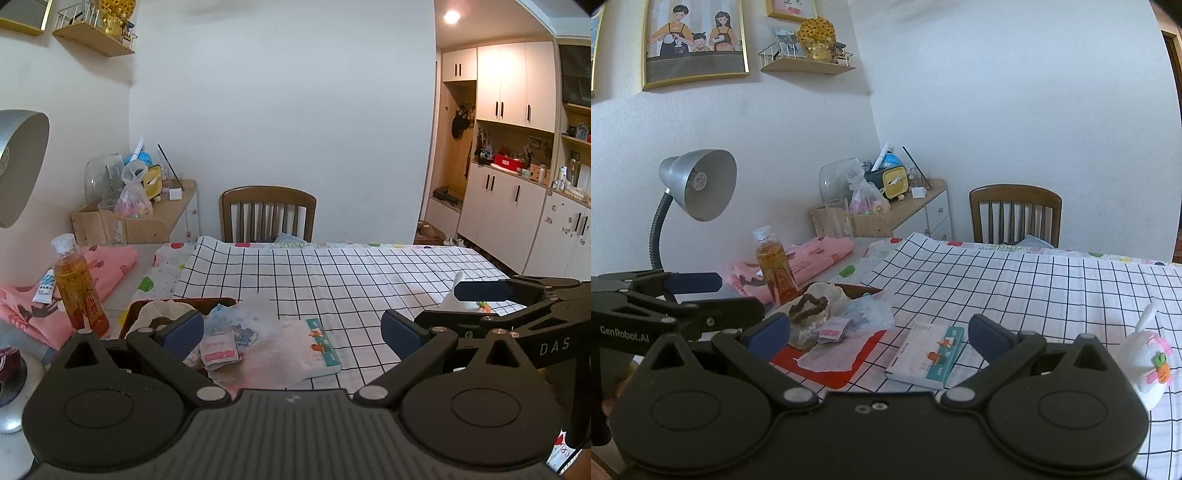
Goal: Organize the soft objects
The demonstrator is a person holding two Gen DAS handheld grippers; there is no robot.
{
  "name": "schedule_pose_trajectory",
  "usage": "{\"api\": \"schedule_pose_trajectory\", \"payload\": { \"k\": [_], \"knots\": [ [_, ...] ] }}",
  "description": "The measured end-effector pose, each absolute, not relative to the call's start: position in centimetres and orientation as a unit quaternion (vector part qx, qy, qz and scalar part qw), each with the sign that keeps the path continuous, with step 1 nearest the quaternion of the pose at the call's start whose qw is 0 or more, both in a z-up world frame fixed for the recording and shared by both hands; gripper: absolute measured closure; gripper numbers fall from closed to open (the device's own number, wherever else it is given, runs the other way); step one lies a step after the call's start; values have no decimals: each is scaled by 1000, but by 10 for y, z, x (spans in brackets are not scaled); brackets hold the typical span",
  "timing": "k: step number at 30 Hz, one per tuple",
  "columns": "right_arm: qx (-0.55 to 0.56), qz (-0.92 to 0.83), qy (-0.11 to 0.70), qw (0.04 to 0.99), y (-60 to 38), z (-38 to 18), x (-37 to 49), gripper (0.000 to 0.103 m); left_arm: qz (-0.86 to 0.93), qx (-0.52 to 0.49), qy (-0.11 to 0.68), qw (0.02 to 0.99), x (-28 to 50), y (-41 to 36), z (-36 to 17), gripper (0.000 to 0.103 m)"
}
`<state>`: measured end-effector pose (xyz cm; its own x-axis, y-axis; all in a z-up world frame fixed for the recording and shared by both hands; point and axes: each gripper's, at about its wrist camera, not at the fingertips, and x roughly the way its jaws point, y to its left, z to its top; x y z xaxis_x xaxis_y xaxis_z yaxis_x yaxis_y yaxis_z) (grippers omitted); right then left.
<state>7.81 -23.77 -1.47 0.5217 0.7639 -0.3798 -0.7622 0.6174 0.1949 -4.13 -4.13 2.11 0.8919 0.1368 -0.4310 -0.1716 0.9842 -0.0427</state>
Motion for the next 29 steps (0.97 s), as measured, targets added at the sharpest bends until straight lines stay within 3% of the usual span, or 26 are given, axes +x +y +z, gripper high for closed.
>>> {"api": "schedule_pose_trajectory", "payload": {
  "k": [29],
  "knots": [
    [10, 424, 226, 877, -247, -19, 85, 0, 59, -25, 222, 973, -34, -51, 16, 0]
  ]
}}
